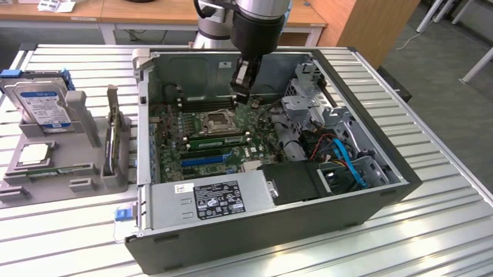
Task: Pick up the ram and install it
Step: 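Press down the ram until it locks into place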
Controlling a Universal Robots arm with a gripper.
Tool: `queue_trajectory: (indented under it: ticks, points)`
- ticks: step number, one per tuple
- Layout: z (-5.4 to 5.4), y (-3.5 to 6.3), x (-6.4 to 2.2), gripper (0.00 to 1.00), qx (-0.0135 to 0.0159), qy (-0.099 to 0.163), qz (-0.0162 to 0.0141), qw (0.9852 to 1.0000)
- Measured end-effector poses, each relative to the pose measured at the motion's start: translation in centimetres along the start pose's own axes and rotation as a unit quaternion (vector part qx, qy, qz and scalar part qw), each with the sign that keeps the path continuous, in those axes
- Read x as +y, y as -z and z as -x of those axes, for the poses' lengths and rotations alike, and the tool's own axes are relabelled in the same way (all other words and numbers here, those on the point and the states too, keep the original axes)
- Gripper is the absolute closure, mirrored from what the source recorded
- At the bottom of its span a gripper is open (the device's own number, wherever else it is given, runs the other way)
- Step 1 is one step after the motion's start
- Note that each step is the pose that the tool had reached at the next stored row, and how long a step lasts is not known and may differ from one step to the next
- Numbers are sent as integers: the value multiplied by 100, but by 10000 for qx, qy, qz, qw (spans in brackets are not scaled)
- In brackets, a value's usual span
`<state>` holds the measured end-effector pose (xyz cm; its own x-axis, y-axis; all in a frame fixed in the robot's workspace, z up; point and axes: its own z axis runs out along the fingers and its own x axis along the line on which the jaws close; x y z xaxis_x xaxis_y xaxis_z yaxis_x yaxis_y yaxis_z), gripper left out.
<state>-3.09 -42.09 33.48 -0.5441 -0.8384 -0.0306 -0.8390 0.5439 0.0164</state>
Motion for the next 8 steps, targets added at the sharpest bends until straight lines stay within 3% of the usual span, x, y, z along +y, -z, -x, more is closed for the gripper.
queue_trajectory:
  ticks: [4,8]
  points:
    - [0,0,0,89,-5,-352,-11,9994]
    - [0,0,0,89,-12,-712,-22,9975]
